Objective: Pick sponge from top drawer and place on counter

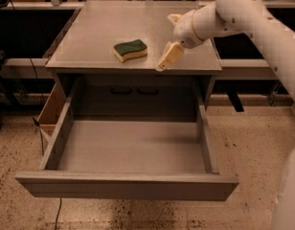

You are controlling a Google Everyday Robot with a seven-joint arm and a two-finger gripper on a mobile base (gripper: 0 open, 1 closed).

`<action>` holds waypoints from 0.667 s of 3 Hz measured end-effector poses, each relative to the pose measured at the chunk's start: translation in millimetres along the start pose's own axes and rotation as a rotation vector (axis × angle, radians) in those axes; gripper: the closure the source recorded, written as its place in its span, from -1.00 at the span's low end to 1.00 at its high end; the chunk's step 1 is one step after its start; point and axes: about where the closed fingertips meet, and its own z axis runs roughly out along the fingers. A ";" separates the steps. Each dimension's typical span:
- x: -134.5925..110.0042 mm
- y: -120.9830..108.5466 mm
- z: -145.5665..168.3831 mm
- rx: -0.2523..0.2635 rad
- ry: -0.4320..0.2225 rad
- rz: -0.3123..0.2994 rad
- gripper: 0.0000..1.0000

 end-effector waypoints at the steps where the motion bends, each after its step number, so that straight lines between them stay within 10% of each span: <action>1: 26.4 16.9 -61.6 0.041 0.034 0.022 -1.00; 2: 42.1 20.0 -75.7 0.052 0.053 0.040 -1.00</action>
Offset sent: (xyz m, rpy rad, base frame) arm -0.0357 -0.0482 0.0092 -0.0118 -0.0050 -0.0485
